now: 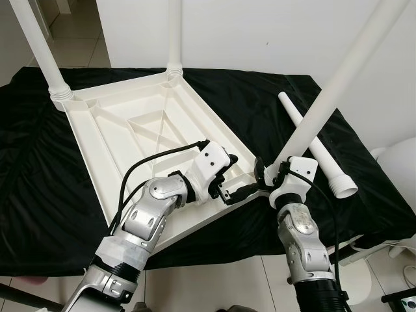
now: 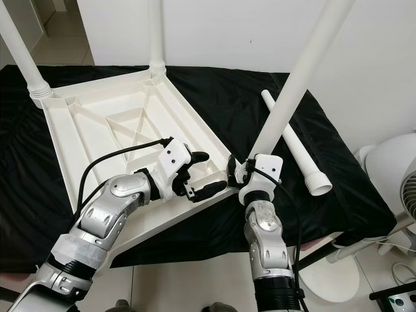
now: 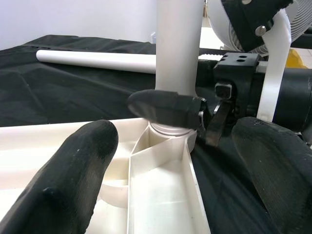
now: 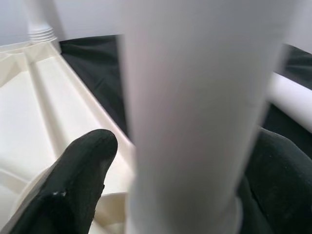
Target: Building children table
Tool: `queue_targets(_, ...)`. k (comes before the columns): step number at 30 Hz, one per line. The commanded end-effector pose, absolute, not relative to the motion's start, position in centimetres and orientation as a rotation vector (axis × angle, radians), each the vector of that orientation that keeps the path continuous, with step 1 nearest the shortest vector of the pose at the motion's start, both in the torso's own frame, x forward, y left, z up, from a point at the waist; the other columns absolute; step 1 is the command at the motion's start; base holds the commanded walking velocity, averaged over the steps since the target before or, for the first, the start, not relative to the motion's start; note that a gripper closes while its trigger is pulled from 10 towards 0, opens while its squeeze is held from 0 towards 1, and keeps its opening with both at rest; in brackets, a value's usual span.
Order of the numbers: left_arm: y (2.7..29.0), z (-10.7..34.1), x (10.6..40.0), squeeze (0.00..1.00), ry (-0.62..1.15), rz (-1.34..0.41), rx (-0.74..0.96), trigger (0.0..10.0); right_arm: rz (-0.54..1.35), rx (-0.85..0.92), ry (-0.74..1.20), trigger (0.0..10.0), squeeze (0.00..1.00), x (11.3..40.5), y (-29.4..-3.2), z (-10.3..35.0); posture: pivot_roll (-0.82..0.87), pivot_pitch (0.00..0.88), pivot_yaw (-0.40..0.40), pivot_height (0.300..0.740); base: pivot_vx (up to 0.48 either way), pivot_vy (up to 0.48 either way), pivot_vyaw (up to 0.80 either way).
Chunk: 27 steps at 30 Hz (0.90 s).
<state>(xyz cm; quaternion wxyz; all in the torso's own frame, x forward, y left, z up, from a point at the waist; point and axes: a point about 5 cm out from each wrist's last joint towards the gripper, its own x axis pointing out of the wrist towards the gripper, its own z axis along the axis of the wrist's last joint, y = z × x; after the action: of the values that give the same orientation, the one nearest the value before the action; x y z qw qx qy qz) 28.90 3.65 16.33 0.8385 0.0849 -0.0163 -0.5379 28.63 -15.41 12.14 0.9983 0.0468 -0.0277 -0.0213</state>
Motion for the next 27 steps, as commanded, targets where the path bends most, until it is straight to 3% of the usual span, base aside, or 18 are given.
queue_targets(1, 3.6, 16.5, 28.9, 0.0, -0.054, -1.084, 0.18, 10.0, -0.021, 0.095, -0.056, 10.0, 1.0, 28.4, -15.8, 12.2, 0.03, 0.0, -0.059, 0.74, 0.0, 0.0, 0.0)
queue_targets(2, 3.6, 16.5, 28.9, 0.0, -0.054, -1.084, 0.18, 10.0, -0.021, 0.095, -0.056, 10.0, 1.0, 28.4, -15.8, 12.2, 0.03, 0.0, -0.059, 0.74, 0.0, 0.0, 0.0)
queue_targets(3, 3.6, 16.5, 28.7, 0.0, -0.052, -1.105, 0.182, 10.0, 0.037, 0.075, -0.062, 10.0, 0.0, 28.4, -16.6, 12.2, 0.02, 0.0, -0.055, 0.74, 0.0, 0.0, 0.0)
queue_targets(14, 3.2, 16.2, 27.9, 0.0, -0.028, -1.184, 0.196, 10.0, 0.42, -0.066, -0.061, 10.0, 0.0, 28.8, -18.5, 12.4, 0.02, 0.0, -0.043, 0.74, 0.0, 0.0, 0.0)
queue_targets(25, 3.4, 16.4, 28.0, 0.0, -0.023, -1.187, 0.203, 10.0, 0.506, -0.108, -0.03, 10.0, 0.0, 30.1, -18.5, 12.2, 0.03, 0.0, -0.034, 0.74, 0.0, 0.0, 0.0)
queue_targets(27, 3.5, 16.4, 27.9, 0.0, -0.024, -1.19, 0.208, 10.0, 0.533, -0.113, -0.003, 0.0, 0.0, 30.5, -18.3, 11.8, 0.04, 0.0, -0.035, 0.74, 0.0, 0.0, 0.0)
